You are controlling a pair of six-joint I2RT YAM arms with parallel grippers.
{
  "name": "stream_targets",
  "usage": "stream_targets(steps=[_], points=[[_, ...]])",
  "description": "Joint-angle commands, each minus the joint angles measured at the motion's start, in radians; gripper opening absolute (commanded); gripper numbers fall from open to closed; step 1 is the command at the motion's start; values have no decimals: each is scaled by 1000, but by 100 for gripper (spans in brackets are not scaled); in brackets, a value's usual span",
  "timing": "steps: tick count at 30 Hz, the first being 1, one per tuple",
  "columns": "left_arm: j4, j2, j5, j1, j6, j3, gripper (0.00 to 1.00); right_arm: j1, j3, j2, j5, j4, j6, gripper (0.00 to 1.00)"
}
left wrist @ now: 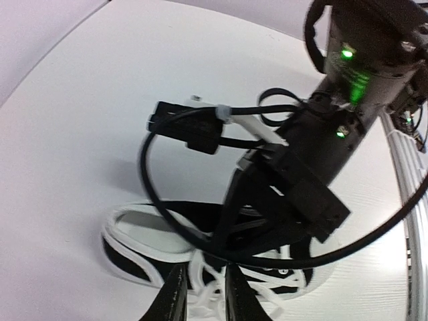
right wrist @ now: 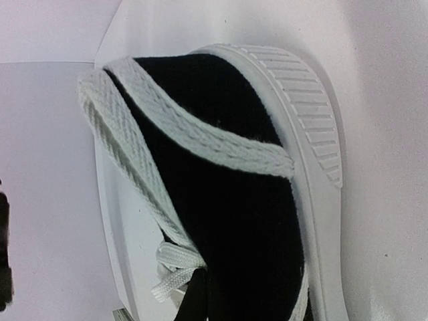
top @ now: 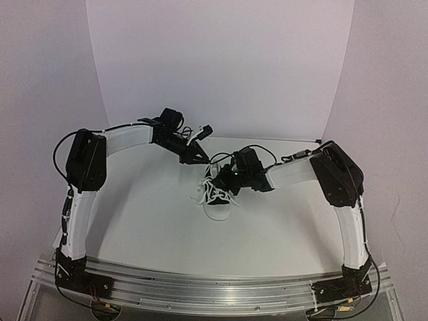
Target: Tie the shoes
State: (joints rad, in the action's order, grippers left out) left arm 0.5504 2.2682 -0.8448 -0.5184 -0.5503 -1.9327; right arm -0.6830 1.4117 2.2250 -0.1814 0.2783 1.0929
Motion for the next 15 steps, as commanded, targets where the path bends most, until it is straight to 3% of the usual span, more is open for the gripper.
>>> stream_targets(steps=[1,7,15], points=[[44,116,134,-1,-74,-124,21,10,-14,-25,39,-7,2,0],[150,161,118,-22,-150,-158,33,8,-9,-38,39,-39,-21,0],[154,170,124,-35,-160,-138,23,8,6,-35,28,-47,-31,0]])
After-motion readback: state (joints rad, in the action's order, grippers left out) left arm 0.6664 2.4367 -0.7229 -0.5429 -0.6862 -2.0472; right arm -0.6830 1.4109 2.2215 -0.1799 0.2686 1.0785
